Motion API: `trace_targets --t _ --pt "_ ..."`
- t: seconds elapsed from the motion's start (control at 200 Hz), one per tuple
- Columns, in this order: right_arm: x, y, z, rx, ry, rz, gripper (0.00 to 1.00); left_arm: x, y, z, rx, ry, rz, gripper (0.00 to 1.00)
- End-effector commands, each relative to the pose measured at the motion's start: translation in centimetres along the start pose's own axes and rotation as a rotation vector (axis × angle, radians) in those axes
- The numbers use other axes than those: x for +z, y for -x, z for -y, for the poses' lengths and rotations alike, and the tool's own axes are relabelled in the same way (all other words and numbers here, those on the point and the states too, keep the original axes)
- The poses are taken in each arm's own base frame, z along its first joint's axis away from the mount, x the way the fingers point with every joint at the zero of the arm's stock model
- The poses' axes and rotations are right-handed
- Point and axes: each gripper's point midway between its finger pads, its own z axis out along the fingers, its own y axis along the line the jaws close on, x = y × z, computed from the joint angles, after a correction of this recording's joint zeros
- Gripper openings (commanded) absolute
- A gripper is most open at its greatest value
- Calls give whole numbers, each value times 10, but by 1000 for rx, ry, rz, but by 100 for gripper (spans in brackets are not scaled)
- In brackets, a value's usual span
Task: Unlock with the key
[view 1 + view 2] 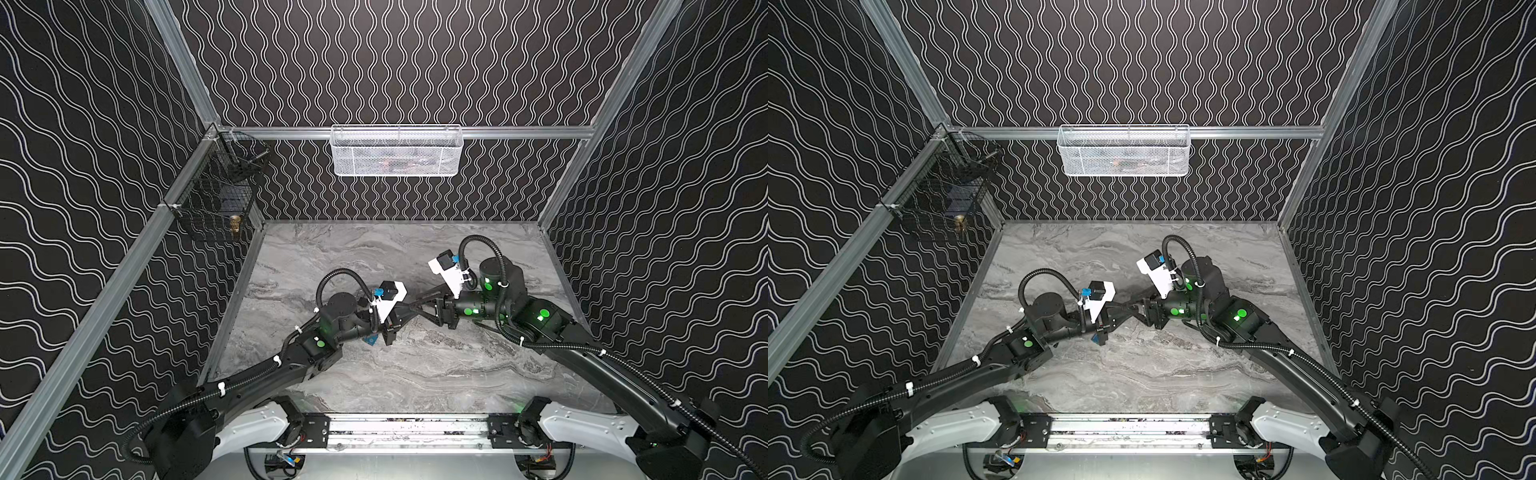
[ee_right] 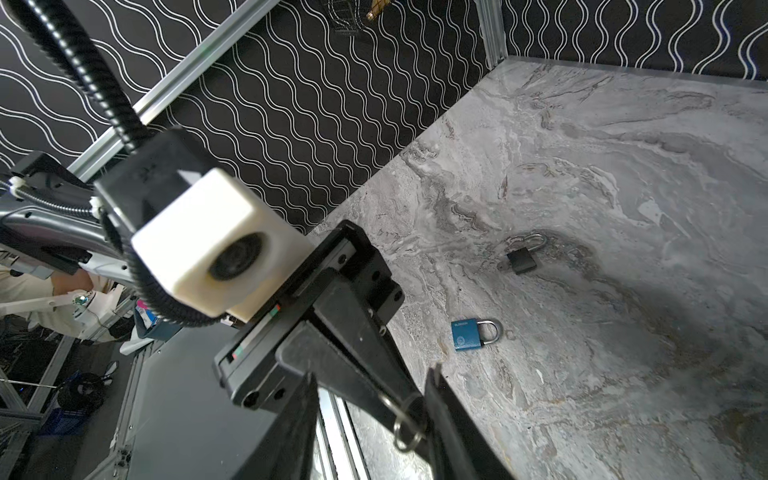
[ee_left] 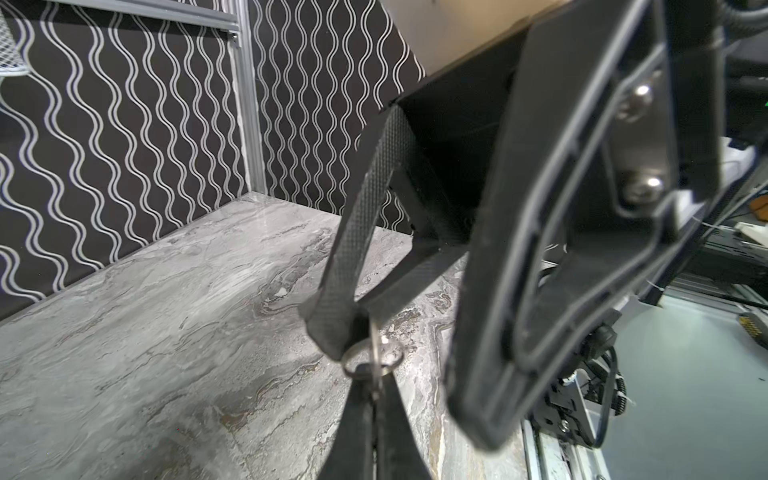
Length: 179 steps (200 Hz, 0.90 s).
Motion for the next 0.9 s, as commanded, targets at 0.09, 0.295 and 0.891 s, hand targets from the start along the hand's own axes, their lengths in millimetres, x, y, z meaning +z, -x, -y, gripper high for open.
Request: trace_targets --t 0.09,0.295,0.891 --pt "3 1 -5 -59 38 5 33 2 9 1 15 -33 25 0" --pt "6 -1 2 -57 23 -9 27 2 9 -3 7 -35 27 0" --pt "3 2 15 -44 -13 4 0 4 9 -6 -15 -51 3 0"
